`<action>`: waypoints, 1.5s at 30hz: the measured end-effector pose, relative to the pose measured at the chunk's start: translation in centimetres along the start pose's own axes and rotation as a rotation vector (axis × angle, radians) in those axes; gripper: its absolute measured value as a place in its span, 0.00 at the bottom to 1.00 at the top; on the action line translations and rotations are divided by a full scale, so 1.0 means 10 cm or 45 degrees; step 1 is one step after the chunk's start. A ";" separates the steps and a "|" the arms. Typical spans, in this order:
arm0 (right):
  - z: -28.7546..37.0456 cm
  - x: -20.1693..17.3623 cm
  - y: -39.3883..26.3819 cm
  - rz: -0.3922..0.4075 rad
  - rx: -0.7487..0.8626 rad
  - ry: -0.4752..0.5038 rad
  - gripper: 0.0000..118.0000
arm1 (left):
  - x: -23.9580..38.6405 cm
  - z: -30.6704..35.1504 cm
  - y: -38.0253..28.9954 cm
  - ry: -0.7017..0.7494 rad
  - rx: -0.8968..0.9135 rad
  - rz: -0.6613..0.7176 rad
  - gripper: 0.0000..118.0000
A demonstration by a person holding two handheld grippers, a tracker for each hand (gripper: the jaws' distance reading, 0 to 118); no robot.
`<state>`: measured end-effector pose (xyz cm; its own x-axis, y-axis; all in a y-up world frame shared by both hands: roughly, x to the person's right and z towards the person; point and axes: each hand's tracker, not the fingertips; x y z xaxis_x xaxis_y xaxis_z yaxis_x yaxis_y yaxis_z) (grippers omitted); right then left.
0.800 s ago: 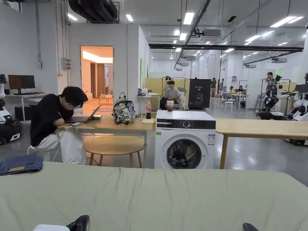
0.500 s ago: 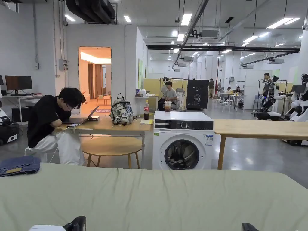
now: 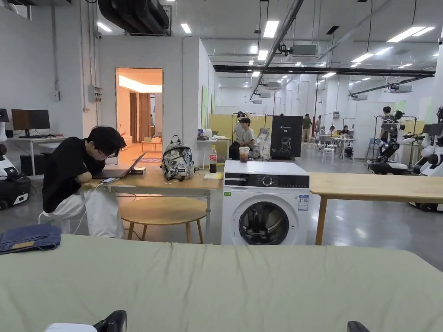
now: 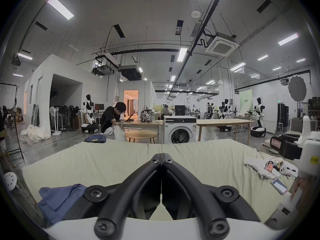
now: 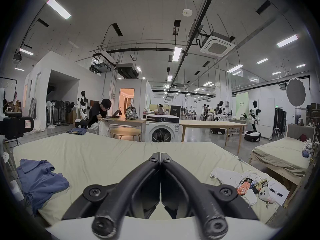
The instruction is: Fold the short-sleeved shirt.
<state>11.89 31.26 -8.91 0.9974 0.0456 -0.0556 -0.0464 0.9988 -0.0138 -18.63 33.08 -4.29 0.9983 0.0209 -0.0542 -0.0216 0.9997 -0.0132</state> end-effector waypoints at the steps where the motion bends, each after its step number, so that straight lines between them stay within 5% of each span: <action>1: 0.00 0.00 0.00 0.002 -0.001 0.001 0.00 | 0.00 0.00 0.00 0.001 0.000 0.000 0.00; 40: -0.03 -0.07 -0.04 -0.006 -0.023 0.034 0.00 | -0.08 0.06 -0.05 0.010 0.005 -0.006 0.00; 45: -0.13 -0.32 -0.06 -0.033 -0.019 0.099 0.00 | -0.39 0.25 -0.06 0.152 -0.019 -0.041 0.00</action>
<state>8.66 30.45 -10.04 0.9911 0.0176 -0.1321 -0.0219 0.9993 -0.0310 -22.36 32.39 -1.60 0.9850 -0.0138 -0.1722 0.0084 0.9995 -0.0317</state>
